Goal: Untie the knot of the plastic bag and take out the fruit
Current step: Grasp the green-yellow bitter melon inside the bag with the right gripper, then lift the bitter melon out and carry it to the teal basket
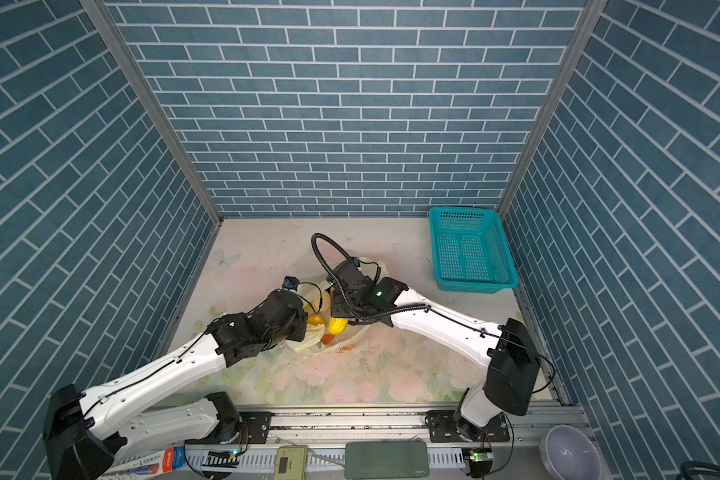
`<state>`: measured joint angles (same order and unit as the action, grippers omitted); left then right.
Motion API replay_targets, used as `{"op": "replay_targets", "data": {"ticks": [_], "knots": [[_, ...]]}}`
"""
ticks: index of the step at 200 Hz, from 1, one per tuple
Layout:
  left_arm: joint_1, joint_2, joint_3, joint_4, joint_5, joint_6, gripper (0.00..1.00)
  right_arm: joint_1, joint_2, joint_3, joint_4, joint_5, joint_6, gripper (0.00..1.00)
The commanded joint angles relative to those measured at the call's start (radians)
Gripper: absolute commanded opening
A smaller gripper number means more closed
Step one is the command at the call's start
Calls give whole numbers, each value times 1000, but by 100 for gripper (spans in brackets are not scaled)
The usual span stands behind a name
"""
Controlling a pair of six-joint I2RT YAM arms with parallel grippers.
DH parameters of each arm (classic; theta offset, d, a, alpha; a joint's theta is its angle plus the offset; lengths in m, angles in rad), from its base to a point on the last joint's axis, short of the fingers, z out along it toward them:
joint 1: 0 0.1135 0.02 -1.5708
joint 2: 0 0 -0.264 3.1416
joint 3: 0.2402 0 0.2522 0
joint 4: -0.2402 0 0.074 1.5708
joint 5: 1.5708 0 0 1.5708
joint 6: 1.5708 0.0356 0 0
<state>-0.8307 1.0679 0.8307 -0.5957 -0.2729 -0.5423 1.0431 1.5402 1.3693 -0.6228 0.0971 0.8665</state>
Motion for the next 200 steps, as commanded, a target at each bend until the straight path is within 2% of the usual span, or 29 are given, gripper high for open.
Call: {"op": "replay_targets", "data": {"ticks": [1,36,70,94,148,173,200], "knots": [[6,6,30,-35,-21,10,0,-16,-61,98,-54,-57,-38,23],[7,7,33,-44,-19,15,0,-113,-110,164,-63,-140,-38,22],[7,6,27,-47,-9,15,0,-263,-132,212,-59,-178,-61,21],[7,0,18,-48,-1,9,0,-401,-132,235,-61,-229,-96,21],[6,-29,3,-76,0,7,0,-760,-121,219,-27,-244,-201,21],[7,-40,-8,-78,14,5,0,-916,-64,171,38,-260,-223,21],[7,-56,-23,-83,23,2,0,-1018,34,128,134,-231,-230,21]]}}
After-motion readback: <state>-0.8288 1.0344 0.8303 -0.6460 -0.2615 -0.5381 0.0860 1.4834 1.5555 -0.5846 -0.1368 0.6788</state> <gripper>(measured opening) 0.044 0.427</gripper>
